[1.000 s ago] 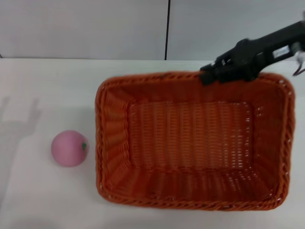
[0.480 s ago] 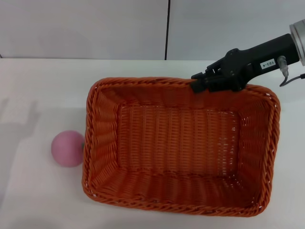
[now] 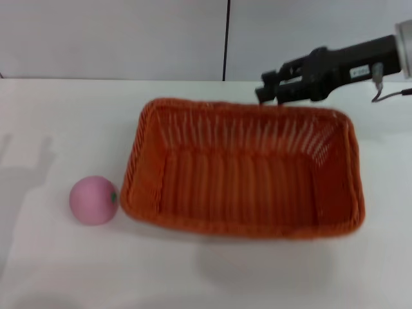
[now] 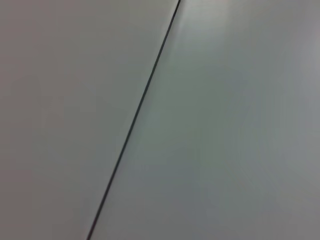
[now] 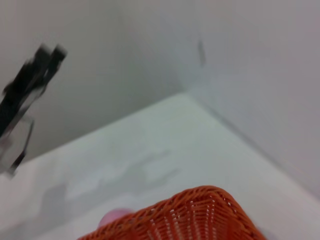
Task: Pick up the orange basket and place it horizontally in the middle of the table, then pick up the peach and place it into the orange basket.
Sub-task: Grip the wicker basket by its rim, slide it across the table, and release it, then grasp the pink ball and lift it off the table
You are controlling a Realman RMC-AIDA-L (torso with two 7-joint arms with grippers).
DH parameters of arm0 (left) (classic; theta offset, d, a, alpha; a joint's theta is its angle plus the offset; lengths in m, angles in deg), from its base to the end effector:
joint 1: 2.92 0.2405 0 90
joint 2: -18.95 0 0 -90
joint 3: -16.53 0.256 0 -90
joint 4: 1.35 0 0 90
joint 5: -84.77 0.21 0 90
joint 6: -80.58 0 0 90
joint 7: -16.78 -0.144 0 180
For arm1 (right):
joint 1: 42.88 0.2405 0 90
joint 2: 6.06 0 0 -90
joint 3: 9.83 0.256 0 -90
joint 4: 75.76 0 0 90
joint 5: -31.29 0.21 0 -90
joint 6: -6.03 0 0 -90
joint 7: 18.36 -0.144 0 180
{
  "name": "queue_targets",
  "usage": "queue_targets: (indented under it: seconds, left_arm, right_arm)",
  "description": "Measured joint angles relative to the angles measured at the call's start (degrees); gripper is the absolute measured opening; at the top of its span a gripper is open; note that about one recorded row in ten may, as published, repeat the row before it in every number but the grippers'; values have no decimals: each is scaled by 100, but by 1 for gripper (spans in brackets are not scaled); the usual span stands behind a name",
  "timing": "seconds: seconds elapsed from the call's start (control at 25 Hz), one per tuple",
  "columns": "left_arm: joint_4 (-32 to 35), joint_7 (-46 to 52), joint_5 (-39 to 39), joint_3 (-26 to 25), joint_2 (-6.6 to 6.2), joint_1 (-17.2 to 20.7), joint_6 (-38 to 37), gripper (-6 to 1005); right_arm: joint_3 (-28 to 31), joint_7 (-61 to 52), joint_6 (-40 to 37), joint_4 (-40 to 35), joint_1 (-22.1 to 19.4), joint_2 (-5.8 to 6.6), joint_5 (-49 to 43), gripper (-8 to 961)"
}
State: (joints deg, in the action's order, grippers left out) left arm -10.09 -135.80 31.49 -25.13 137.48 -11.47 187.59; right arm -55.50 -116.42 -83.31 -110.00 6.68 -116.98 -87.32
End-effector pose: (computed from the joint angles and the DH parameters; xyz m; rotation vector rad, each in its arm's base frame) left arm -0.3298 0.2048 0.0393 -1.3273 -0.4125 -1.2559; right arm 0.1727 0.4073 0.0288 -2.9269 0.6250 0.4991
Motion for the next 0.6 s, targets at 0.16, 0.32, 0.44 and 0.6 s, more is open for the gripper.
queue_targets:
  seconds: [0.16, 0.32, 0.44, 0.6]
  left_arm:
    - [111, 0, 1, 200, -27, 13, 48, 732]
    - [390, 26, 37, 411, -40, 36, 215, 729]
    - [938, 373, 68, 709, -55, 38, 391, 728]
    - [1719, 841, 71, 1258, -65, 12, 418, 725]
  right_arm:
    - [457, 396, 18, -16, -266, -42, 365, 441]
    - [687, 1001, 16, -35, -886, -127, 1350, 442]
    - [693, 1569, -14, -48, -1485, -273, 2234, 442]
    - [695, 2652, -47, -12, -2458, -583, 3607, 442]
